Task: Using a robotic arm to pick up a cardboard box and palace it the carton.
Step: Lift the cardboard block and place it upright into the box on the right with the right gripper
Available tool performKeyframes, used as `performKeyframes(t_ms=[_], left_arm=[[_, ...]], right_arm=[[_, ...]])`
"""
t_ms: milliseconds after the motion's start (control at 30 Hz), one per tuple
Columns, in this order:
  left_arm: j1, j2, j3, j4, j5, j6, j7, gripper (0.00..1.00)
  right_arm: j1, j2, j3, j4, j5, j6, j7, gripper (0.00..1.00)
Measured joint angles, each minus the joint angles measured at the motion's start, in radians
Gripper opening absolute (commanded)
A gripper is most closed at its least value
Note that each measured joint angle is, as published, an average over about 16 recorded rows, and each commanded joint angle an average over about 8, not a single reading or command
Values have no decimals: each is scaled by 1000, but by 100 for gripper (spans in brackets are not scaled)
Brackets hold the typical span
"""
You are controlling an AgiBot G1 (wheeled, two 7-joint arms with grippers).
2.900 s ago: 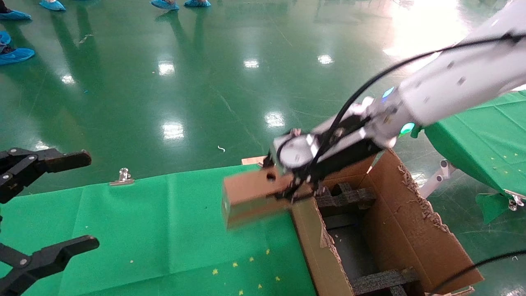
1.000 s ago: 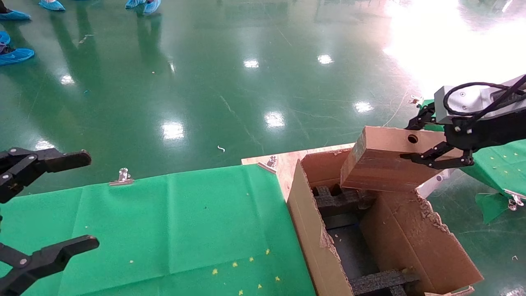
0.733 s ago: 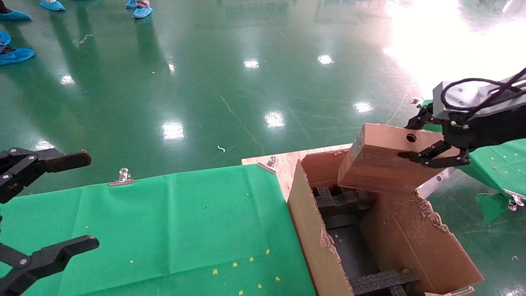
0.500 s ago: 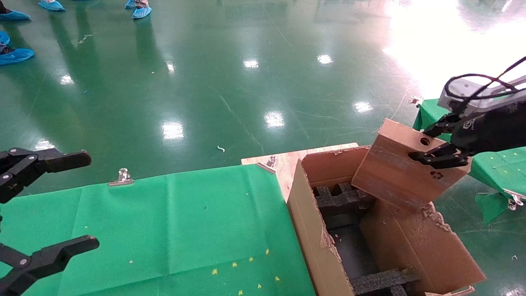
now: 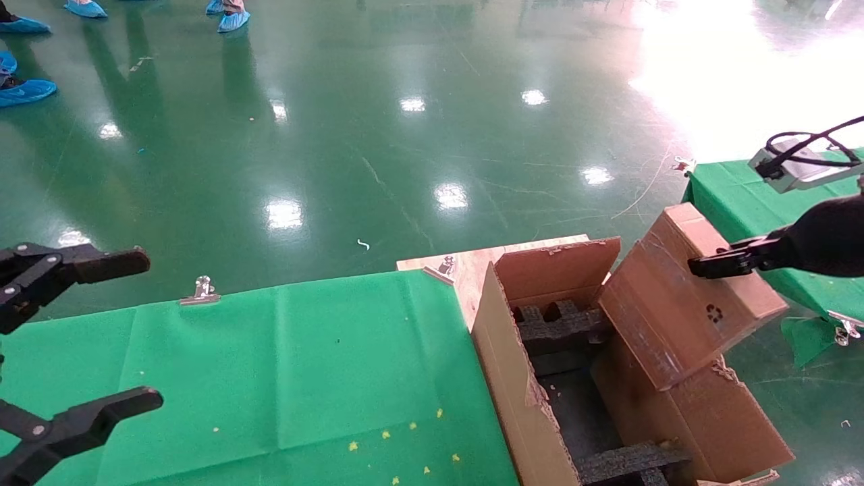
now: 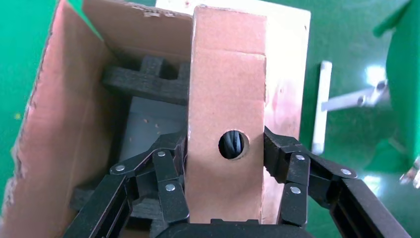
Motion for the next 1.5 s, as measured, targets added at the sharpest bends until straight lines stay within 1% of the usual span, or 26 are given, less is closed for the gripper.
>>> performKeyframes(t_ms=[133, 300, 633, 1167, 1500], left_arm=[[0, 0, 0, 0, 0, 0, 0, 100], [0, 0, 0, 0, 0, 0, 0, 100], [0, 0, 0, 0, 0, 0, 0, 100], [0, 0, 0, 0, 0, 0, 0, 100], [0, 0, 0, 0, 0, 0, 0, 100]], right_arm=[[-20, 13, -14, 61, -37, 26, 121, 0], [-46, 13, -31, 103, -73, 53, 203, 0], [-98, -7, -62, 113, -111, 99, 267, 0], [-181, -58, -111, 117, -196, 169, 411, 0], [-231, -82, -139, 117, -250, 214, 463, 0]])
